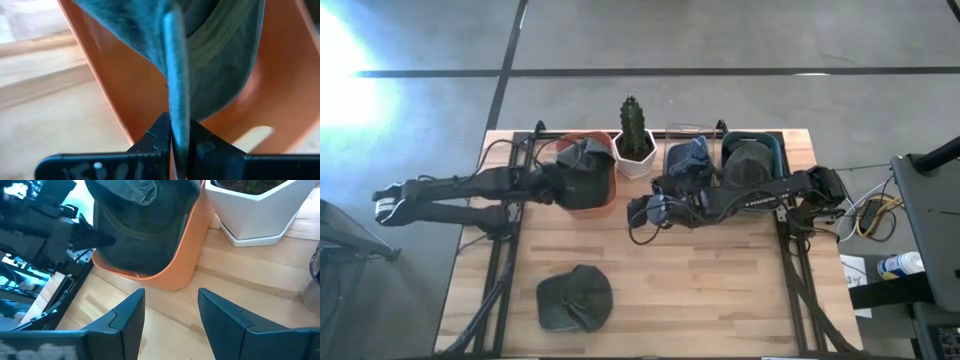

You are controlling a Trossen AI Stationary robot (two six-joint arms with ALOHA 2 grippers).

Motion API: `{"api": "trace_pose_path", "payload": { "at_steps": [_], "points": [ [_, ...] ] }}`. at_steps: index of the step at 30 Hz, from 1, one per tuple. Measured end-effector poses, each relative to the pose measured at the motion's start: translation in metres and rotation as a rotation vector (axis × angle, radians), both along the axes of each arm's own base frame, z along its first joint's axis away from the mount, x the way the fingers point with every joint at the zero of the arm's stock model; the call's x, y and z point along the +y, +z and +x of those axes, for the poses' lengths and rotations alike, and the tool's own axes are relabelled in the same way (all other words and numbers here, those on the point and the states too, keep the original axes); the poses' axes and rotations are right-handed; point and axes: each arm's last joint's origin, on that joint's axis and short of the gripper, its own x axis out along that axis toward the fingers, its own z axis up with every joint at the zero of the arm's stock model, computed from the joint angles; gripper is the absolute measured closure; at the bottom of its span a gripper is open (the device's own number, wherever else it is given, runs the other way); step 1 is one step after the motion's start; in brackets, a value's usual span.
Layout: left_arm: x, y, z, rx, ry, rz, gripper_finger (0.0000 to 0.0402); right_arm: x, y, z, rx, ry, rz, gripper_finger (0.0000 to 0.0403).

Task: Pick & Place hat
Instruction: Put the top black cap into the orange bin

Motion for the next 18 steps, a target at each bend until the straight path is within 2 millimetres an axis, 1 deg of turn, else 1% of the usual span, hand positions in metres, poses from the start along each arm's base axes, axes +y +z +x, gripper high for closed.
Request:
{"api": "trace_pose_path", "payload": {
  "at_steps": [3, 6, 9, 12, 16, 18],
  "points": [
    [-0.002, 0.007, -0.007, -0.042, -0.006, -0.007, 0.0374, 0.000, 0.000, 0.000, 0.002, 0.001, -0.001, 0.0225],
    [-0.005, 0.022, -0.014, -0.098, -0.010, 0.009, 0.0374, -0.001, 0.000, 0.000, 0.002, 0.000, -0.002, 0.0225],
    [-0.005, 0.032, -0.022, -0.092, -0.014, 0.087, 0.0374, -0.001, -0.001, 0.000, 0.004, 0.000, -0.003, 0.0225],
    [-0.005, 0.035, -0.026, -0.071, -0.051, 0.138, 0.0374, -0.001, -0.001, 0.001, 0.008, 0.003, -0.006, 0.0225],
    [-0.006, 0.032, -0.027, -0.014, -0.041, 0.118, 0.0373, -0.002, -0.003, 0.001, 0.010, 0.000, -0.006, 0.0225],
    [-0.005, 0.030, -0.025, 0.002, -0.035, 0.119, 0.0365, -0.002, -0.002, 0.001, 0.010, -0.005, -0.010, 0.0225]
  ]
}}
